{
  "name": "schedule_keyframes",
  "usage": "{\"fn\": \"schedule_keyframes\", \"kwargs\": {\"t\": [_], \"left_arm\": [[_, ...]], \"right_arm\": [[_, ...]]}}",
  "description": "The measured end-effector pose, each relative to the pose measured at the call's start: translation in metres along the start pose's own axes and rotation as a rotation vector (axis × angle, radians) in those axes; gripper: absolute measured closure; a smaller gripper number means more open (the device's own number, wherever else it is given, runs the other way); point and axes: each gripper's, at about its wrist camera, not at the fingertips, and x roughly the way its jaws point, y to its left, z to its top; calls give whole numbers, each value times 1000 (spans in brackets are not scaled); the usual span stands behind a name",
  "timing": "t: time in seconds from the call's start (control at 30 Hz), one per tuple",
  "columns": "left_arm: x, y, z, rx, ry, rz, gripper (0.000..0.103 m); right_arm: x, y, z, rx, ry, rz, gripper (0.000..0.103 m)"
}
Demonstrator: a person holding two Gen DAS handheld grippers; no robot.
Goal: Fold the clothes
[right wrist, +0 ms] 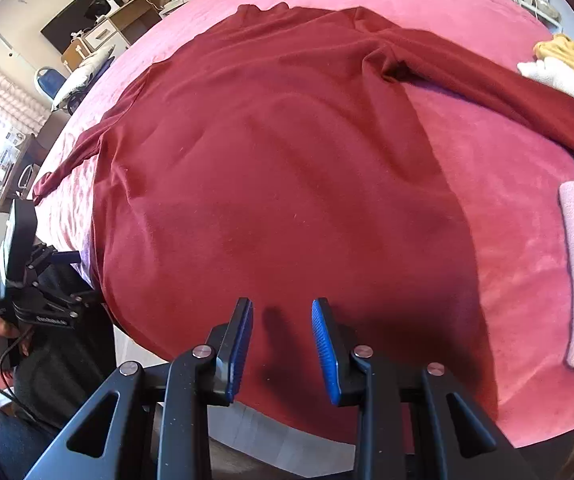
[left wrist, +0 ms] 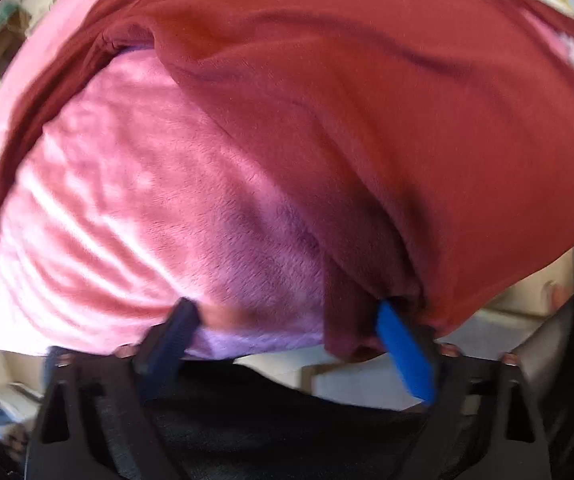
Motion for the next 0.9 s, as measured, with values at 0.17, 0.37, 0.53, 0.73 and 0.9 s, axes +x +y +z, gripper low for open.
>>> {"fn": "schedule_keyframes", "kwargs": {"t": [0.17,0.37,0.53,0.73,0.9], "left_arm": [[-14,4,-18,-14,-4,-138,99],[-19,35,-36,-180,4,-340,99],[-24,55,-62,-280,66,-441,102],[-41,80,-81,-357,34,-466,103],[-76,89,-50,-380,-233,-426,100]], "right_arm": [[10,-13,-1,101,37,35,72],[13,-19,-2,147,37,51,72],[12,-16,-2,126,37,48,72],[23,-16,-6,93,77,36,72],[4,-15,4,55,-13,43,72]]}}
